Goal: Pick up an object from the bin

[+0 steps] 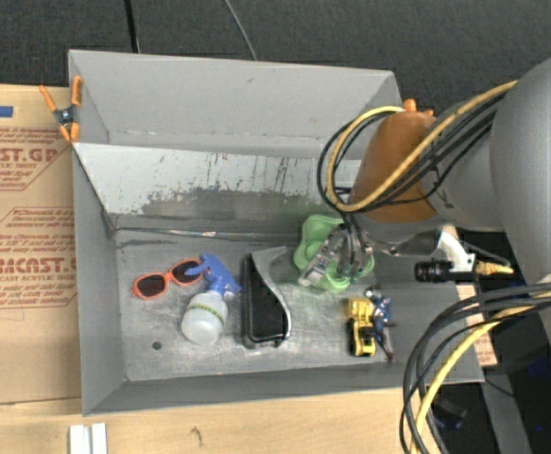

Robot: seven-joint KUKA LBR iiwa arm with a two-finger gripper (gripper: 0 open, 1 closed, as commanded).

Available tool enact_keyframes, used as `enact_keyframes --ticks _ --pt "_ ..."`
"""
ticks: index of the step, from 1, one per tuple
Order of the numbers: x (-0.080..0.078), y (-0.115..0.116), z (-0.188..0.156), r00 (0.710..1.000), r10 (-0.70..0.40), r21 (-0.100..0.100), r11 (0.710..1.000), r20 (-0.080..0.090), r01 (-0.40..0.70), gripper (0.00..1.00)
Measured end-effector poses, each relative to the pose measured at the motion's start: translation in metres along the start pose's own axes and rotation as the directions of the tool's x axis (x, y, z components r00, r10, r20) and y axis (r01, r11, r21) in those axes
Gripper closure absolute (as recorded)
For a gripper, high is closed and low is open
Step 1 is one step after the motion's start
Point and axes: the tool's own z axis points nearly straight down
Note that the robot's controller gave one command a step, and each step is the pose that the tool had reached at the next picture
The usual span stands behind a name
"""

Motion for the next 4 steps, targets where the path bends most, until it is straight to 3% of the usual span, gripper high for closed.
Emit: enact_keyframes --ticks 3,4 --pt "-0.005 -0.009 -0.014 1.000 0.014 0.000 1.000 -0.001 -0.014 1.00" --pt "0.002 -0.010 -0.043 1.000 0.006 0.004 1.000 -0.011 -0.006 1.00"
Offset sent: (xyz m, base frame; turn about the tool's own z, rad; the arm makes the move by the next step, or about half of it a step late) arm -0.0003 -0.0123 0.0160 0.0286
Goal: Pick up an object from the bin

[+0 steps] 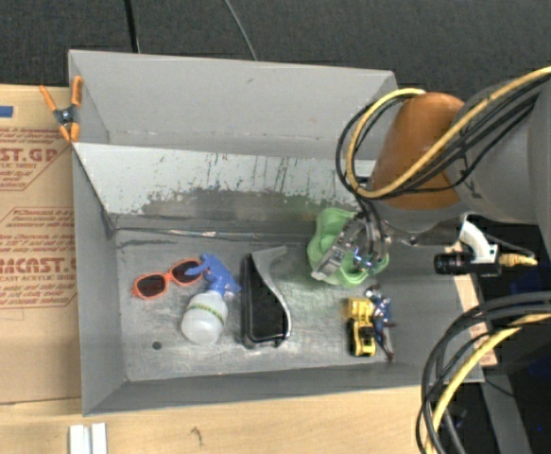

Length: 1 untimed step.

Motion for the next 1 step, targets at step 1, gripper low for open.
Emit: enact_keyframes --ticks 1 --pt "-0.0090 0.0002 -0.0066 1.000 0.000 -0.014 1.000 0.026 0.001 1.00"
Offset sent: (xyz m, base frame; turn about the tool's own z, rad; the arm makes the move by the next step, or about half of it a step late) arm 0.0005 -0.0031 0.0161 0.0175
